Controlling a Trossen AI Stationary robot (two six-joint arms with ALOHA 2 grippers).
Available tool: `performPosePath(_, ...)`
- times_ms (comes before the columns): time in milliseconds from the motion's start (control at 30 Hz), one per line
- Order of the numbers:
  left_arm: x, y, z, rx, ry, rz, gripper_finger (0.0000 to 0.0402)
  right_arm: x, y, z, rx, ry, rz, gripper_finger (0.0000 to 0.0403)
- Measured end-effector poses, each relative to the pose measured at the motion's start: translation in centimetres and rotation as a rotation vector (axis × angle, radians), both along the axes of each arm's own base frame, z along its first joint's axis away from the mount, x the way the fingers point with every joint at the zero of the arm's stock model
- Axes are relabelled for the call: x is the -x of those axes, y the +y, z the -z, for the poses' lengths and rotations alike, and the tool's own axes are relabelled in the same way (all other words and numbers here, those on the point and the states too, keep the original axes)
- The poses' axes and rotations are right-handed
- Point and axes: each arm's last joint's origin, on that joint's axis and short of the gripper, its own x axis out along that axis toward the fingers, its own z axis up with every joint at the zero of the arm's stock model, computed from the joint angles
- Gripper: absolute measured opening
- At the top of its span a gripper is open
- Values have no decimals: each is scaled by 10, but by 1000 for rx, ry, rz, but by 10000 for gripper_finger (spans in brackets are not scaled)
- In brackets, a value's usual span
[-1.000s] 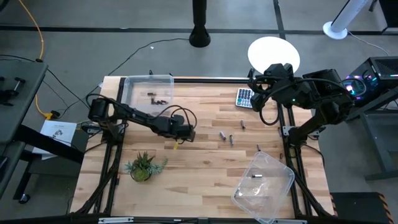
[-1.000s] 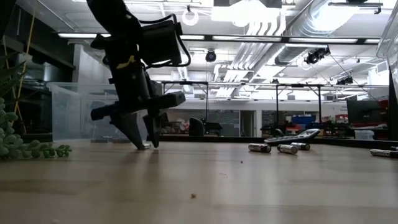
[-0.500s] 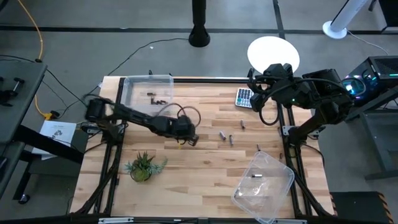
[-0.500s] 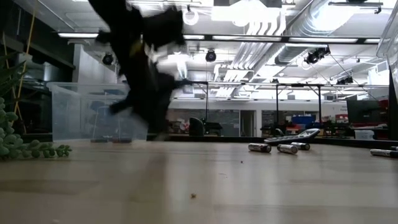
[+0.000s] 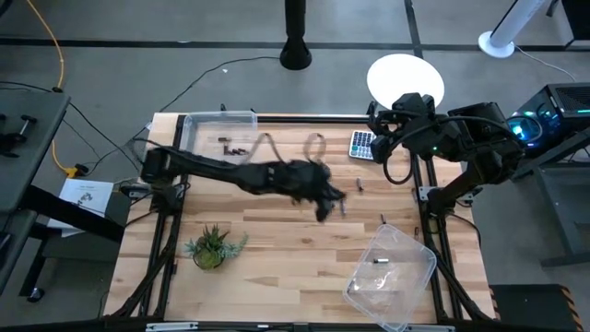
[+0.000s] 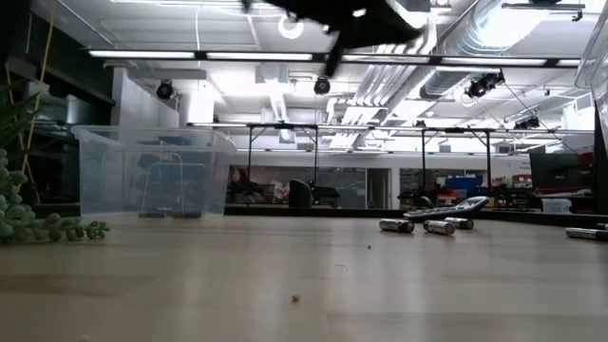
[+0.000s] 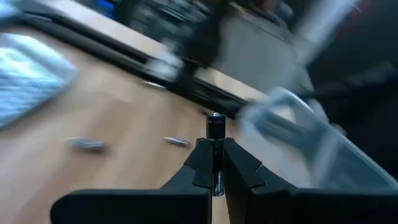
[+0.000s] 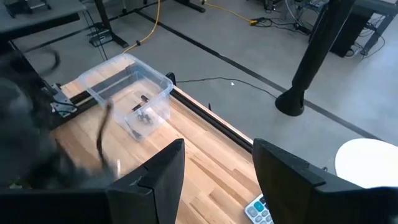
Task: Sort batteries
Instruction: Put the silver battery into the bottom transparent bin
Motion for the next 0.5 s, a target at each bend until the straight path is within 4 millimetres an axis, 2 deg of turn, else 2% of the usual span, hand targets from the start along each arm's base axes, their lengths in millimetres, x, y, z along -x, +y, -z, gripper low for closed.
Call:
performPosePath(167, -54, -35, -4, 5, -93, 266, 1, 0, 0, 0, -16, -16, 13, 183)
performPosePath(267, -76, -53, 2, 8, -103, 357, 2, 0, 0, 0, -23, -24, 19, 183)
performPosePath(400, -91, -73, -2, -4, -151, 468, 9, 0, 0, 0, -29, -29, 22, 183)
performPosePath(500, -96, -84, -1, 2, -158, 486, 28, 0, 0, 0, -29, -29, 22, 183)
